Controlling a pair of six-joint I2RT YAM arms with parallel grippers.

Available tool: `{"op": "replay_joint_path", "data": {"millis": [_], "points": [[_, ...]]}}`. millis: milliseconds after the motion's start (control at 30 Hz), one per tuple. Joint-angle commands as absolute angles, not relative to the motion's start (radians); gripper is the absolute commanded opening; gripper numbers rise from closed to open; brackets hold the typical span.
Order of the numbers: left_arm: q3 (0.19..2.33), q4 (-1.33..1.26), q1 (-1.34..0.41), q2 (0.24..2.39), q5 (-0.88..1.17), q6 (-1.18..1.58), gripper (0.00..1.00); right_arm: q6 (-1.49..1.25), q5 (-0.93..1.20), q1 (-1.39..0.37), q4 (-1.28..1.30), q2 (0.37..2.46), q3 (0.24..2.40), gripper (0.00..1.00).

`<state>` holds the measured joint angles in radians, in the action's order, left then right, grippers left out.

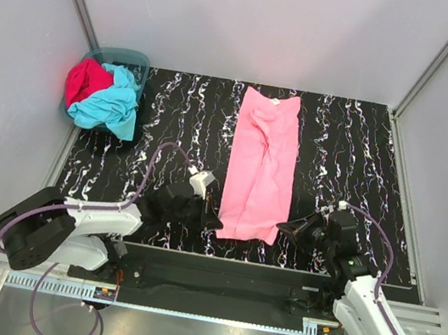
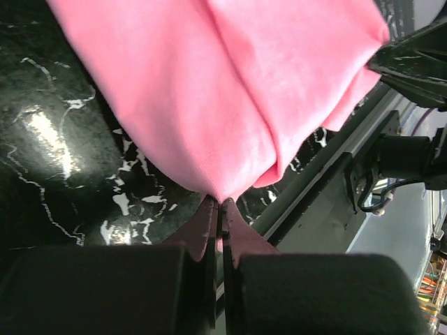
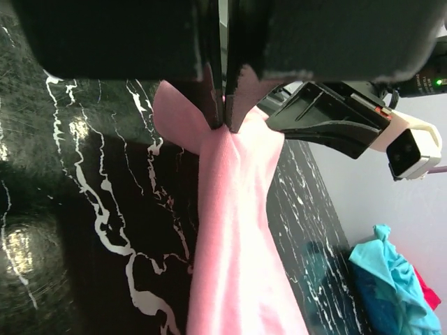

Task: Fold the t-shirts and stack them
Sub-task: Fold the tshirt

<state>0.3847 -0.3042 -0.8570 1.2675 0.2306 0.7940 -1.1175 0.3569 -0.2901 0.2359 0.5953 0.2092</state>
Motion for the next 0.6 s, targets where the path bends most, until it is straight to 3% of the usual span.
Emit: {"op": "replay_joint_path", "data": {"millis": [0, 300, 567], "points": [[0.397, -0.37, -0.879, 1.2, 0.176, 0.796, 0.0, -1.095, 0.394, -0.299, 0.284, 0.584, 0.25, 0.0], [0.497, -0.216, -0.922, 1.085, 0.12, 0.762, 0.0, -1.083, 0.41, -0.299, 0.324, 0.563, 0.316, 0.0], [0.52, -0.126, -1.063, 0.997, 0.003, 0.787, 0.0, -1.071, 0.414, -0.302, 0.432, 0.463, 0.351, 0.0]]}}
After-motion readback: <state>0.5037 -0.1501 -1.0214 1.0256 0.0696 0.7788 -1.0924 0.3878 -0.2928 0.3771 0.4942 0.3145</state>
